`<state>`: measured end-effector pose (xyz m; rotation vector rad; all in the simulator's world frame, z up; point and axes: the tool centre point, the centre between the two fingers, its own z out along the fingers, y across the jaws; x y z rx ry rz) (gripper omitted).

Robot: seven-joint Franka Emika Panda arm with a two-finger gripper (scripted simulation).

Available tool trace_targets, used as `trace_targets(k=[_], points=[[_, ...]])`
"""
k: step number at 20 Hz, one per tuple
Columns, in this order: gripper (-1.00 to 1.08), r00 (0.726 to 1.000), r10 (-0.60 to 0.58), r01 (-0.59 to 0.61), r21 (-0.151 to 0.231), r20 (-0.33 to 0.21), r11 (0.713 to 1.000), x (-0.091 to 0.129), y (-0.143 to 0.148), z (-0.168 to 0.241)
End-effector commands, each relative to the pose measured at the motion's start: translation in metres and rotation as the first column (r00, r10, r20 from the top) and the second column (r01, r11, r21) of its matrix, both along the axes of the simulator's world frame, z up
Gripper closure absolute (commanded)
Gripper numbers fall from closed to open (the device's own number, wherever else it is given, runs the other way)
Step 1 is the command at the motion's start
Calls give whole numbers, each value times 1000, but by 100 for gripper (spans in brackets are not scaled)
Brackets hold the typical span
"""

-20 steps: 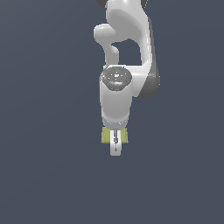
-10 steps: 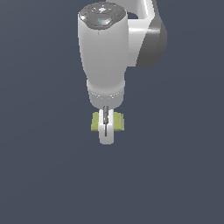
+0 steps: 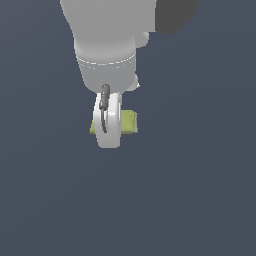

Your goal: Pick up the object and move it to a goal position.

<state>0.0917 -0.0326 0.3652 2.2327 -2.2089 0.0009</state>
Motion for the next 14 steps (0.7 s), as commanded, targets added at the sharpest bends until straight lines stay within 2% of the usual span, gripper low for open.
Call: trace_targets(k=[1, 14], points=[[108, 1000, 1, -1, 0, 0, 1000, 1, -3, 14], [108, 1000, 2, -2, 1, 0, 1000, 5, -8, 38]])
